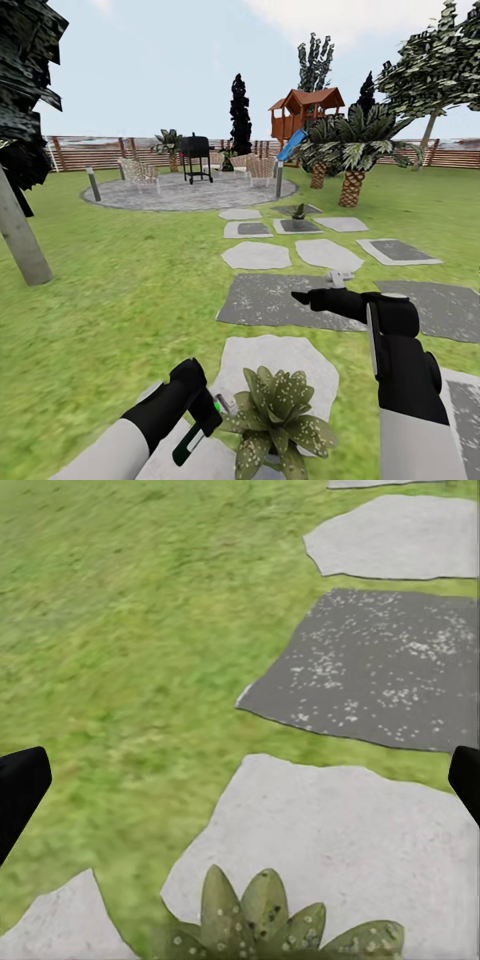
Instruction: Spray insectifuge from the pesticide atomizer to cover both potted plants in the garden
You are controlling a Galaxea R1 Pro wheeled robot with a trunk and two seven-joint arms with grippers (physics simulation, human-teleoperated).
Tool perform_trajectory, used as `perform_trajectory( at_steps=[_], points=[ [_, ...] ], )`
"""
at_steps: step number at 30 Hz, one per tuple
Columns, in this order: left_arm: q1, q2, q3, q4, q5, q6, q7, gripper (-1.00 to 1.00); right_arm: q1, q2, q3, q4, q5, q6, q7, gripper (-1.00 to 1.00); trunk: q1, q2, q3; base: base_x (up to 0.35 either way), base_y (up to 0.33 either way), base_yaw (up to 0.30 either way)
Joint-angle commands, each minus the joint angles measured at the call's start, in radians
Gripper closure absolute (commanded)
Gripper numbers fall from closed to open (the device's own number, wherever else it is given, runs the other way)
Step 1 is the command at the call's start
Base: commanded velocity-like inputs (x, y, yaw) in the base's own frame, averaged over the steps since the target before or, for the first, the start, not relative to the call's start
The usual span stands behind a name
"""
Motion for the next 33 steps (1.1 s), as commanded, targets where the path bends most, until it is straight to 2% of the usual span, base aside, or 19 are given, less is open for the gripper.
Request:
perform_trajectory(
  at_steps=[1,6,8,9,10,12,13,14,16,17,18,21,22,25,30,33],
  points=[
    [0.002,0.001,0.000,-0.004,-0.011,0.003,-0.010,1.00,0.000,0.001,-0.002,-0.001,0.010,0.003,0.010,-1.00,0.000,0.000,-0.001,0.001,0.001,-0.013],
    [0.006,0.010,0.006,-0.005,-0.010,-0.001,0.000,1.00,0.000,-0.001,-0.001,-0.001,0.009,0.000,0.010,-1.00,0.000,0.000,-0.001,-0.056,0.162,-0.017],
    [0.007,0.025,0.008,-0.003,-0.005,-0.007,0.002,1.00,0.000,-0.001,-0.001,-0.001,0.010,0.001,0.010,-1.00,0.000,0.000,-0.001,-0.034,0.278,-0.211],
    [0.007,0.039,0.014,-0.003,0.022,-0.025,0.004,1.00,-0.001,-0.003,-0.001,-0.001,0.010,0.001,0.010,-1.00,0.000,0.000,-0.001,-0.012,0.289,-0.255],
    [0.007,0.050,0.043,-0.002,0.049,-0.039,0.008,1.00,-0.002,-0.003,-0.001,-0.001,0.010,0.002,0.010,-1.00,0.000,0.000,-0.001,-0.007,0.291,-0.264],
    [0.022,0.064,0.140,-0.002,0.086,-0.083,0.033,1.00,-0.003,-0.004,-0.001,-0.001,0.010,0.002,0.010,-1.00,0.000,0.000,-0.001,-0.004,0.292,-0.271],
    [0.047,0.061,0.240,0.009,0.125,-0.202,0.092,1.00,-0.004,-0.005,-0.002,-0.001,0.010,0.003,0.010,-1.00,0.000,0.000,-0.001,-0.001,0.294,-0.278],
    [0.054,0.052,0.256,0.025,0.161,-0.241,0.135,1.00,-0.004,-0.005,-0.002,-0.001,0.010,0.003,0.010,-1.00,0.000,0.000,-0.001,0.000,0.294,-0.278],
    [0.062,0.050,0.267,0.045,0.209,-0.271,0.176,1.00,-0.003,-0.006,-0.002,-0.001,0.010,0.003,0.011,-1.00,0.000,0.000,-0.001,0.000,0.294,-0.278],
    [0.065,0.051,0.269,0.065,0.221,-0.282,0.187,1.00,-0.003,-0.006,-0.002,-0.001,0.010,0.003,0.011,-1.00,0.000,0.000,-0.001,0.000,0.294,-0.279],
    [0.069,0.052,0.276,0.159,0.239,-0.359,0.204,1.00,-0.003,-0.006,-0.002,-0.001,0.011,0.003,0.012,-1.00,0.000,0.000,-0.001,0.080,0.294,-0.278],
    [0.070,0.052,0.277,0.178,0.242,-0.372,0.206,1.00,-0.004,-0.006,-0.002,-0.001,0.011,0.003,0.012,-1.00,0.000,0.000,-0.001,0.088,0.294,-0.279],
    [0.070,0.043,0.276,0.213,0.242,-0.411,0.216,1.00,-0.004,-0.006,-0.003,-0.001,0.011,0.003,0.013,-1.00,0.000,0.000,-0.001,0.112,0.292,-0.279],
    [0.070,0.039,0.275,0.247,0.246,-0.444,0.242,1.00,-0.011,-0.008,-0.016,-0.001,0.012,0.009,0.012,-1.00,0.000,0.000,-0.001,0.127,0.244,-0.279],
    [0.076,0.038,0.273,0.249,0.242,-0.450,0.244,1.00,-0.013,-0.009,-0.020,-0.001,0.012,0.022,0.010,-1.00,0.000,0.000,-0.001,0.021,0.031,-0.279],
    [0.077,0.038,0.274,0.249,0.243,-0.450,0.244,1.00,-0.013,-0.031,-0.020,-0.001,0.012,0.022,0.011,-1.00,0.000,0.000,-0.001,0.035,0.046,-0.279]
  ],
)
